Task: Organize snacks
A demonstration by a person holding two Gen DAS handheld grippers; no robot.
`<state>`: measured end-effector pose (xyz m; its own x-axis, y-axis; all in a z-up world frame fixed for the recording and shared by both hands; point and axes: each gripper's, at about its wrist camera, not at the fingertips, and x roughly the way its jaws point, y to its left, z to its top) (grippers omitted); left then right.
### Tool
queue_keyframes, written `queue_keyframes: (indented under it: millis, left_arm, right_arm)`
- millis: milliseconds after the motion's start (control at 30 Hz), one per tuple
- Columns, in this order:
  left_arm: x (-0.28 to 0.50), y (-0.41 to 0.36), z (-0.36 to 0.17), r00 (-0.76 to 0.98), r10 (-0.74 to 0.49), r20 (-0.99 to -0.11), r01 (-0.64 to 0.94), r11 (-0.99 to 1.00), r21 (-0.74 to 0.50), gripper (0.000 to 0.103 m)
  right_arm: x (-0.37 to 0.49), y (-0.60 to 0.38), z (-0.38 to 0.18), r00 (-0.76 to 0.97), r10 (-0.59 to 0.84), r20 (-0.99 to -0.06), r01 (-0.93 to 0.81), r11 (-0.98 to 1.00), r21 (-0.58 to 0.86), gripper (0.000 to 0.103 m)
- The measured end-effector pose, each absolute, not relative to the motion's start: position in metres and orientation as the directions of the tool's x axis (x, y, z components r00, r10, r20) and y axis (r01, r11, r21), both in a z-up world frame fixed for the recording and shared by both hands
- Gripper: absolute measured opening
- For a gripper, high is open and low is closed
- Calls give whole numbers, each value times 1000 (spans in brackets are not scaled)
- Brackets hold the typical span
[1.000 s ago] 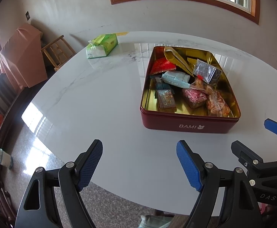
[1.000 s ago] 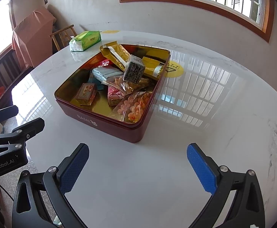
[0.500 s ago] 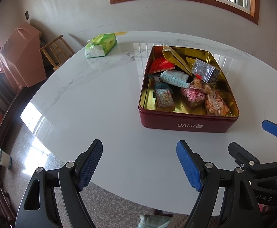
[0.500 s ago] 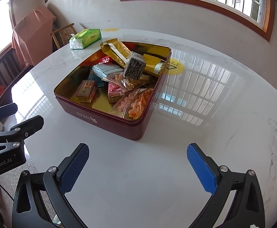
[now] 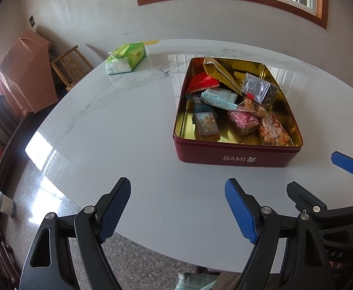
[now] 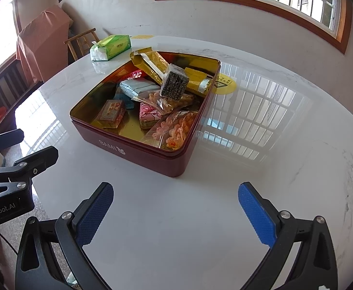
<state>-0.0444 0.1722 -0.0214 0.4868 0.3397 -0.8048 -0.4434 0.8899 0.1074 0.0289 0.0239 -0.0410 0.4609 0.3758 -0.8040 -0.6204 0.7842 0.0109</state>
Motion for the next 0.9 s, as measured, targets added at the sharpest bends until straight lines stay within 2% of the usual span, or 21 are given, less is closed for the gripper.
queue_keyframes:
  millis: [900]
  left_arm:
    - [-42, 175, -25, 478, 345, -808, -450, 886, 112, 80]
  right_arm:
    - [31, 25, -44, 455, 374, -808, -620, 784, 14, 103]
